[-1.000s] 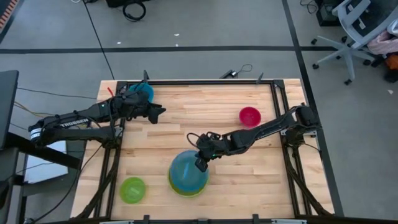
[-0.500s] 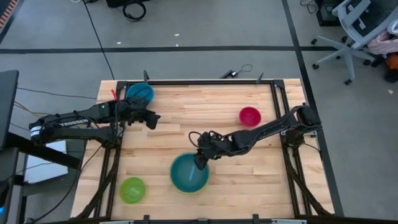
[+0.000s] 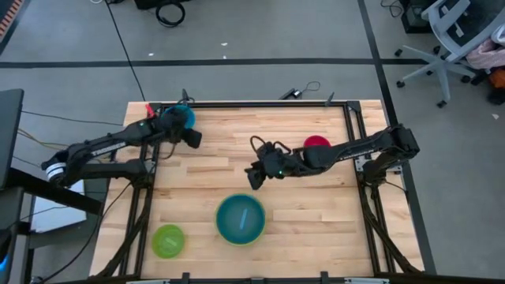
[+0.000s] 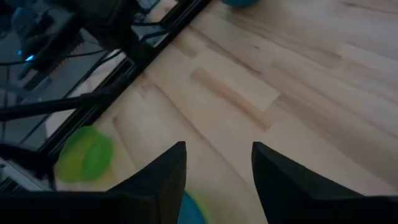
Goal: Nest bowls inside each other
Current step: Stack the dark blue bowl into the blue bowl, then stack the green bowl into the dark blue bowl, then stack the pink bowl into the green bowl
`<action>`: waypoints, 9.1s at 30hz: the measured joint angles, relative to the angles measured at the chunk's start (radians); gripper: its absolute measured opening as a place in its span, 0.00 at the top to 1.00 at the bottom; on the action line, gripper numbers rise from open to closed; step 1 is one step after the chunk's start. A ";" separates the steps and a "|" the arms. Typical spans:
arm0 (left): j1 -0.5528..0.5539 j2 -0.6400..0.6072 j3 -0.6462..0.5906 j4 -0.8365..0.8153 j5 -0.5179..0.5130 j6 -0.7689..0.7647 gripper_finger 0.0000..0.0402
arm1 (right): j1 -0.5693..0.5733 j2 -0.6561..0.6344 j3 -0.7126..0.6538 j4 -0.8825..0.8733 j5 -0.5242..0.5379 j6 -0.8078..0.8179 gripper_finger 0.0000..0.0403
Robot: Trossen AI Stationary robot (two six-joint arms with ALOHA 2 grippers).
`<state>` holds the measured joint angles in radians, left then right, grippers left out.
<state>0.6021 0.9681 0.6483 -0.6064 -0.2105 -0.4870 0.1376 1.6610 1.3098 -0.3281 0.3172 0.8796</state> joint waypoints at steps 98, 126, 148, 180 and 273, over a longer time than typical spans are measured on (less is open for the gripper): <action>-0.611 0.579 0.198 0.780 -0.409 1.562 0.97 | -0.317 -0.109 0.217 -0.249 0.303 -0.653 0.55; -0.655 0.598 0.250 0.889 -0.428 1.418 0.90 | -0.391 -0.105 0.132 -0.351 -0.018 -0.498 0.94; -0.612 0.139 0.245 0.607 -0.363 0.343 0.25 | -0.338 -0.107 0.001 -0.185 -0.331 -0.415 0.94; -0.777 0.051 0.245 -0.147 0.003 -0.544 0.28 | -0.005 0.056 -0.037 0.142 -0.176 -0.509 0.44; -0.775 0.649 0.696 -0.208 0.308 -0.181 0.35 | -0.643 -0.620 -0.685 -0.465 -0.149 -0.347 0.39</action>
<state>-0.1725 1.6174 1.3445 -0.8140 0.0975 -0.6684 -0.5055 1.0411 0.6244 -0.7931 0.1686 0.5322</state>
